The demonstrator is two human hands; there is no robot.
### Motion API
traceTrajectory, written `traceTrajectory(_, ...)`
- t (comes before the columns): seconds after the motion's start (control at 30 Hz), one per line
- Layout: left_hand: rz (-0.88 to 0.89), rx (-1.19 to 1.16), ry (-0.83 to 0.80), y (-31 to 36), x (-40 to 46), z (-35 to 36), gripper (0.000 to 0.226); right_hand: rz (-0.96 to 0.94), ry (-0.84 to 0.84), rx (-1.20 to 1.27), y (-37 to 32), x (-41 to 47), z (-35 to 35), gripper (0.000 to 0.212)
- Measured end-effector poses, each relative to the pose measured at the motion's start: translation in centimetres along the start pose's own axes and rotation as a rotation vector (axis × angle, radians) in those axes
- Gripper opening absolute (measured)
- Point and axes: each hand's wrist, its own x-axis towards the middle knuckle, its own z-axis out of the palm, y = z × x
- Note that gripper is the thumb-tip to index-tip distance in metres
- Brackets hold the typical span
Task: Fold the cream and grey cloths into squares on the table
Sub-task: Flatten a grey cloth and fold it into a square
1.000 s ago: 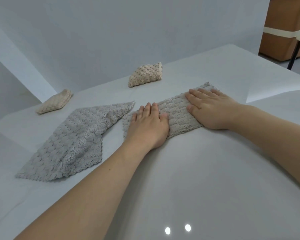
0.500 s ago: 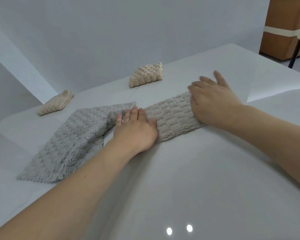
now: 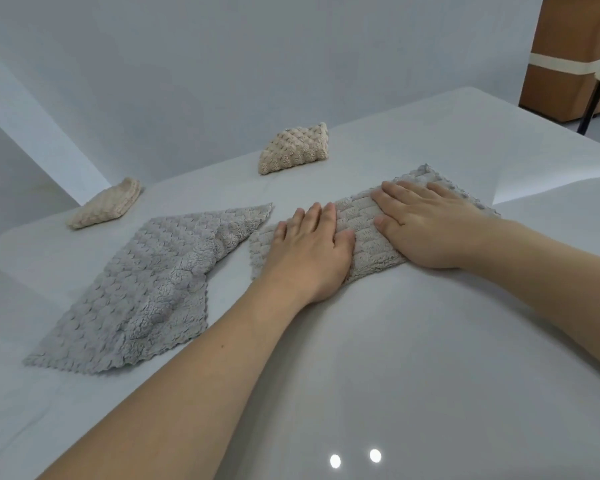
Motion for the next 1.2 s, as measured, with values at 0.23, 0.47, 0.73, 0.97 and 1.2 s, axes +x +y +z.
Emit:
traceTrajectory(0.23,-0.095,0.010,-0.004,-3.4,-0.4,-0.5,0.065,0.019,0.017,0.006,0.7,0.1,0.2,0.061)
traceTrajectory(0.47,-0.110,0.018,0.024,-2.4,-2.1,-0.5,0.063,0.021,0.336,-0.048,0.3,0.6,-0.4,0.059)
traceTrajectory(0.73,-0.247,0.129,-0.013,0.7,-5.5,-0.7,0.071,0.118,0.324,-0.046,-0.9,0.8,-1.7,0.048)
traceTrajectory(0.97,0.024,0.378,0.057,0.0,-9.7,-3.8,0.060,0.150,0.292,0.012,-2.7,-0.1,0.1,0.055)
traceTrajectory(1.2,0.378,0.347,-0.080,2.9,-12.2,-5.0,0.026,0.062,0.299,0.155,-1.5,0.3,-0.2,0.042)
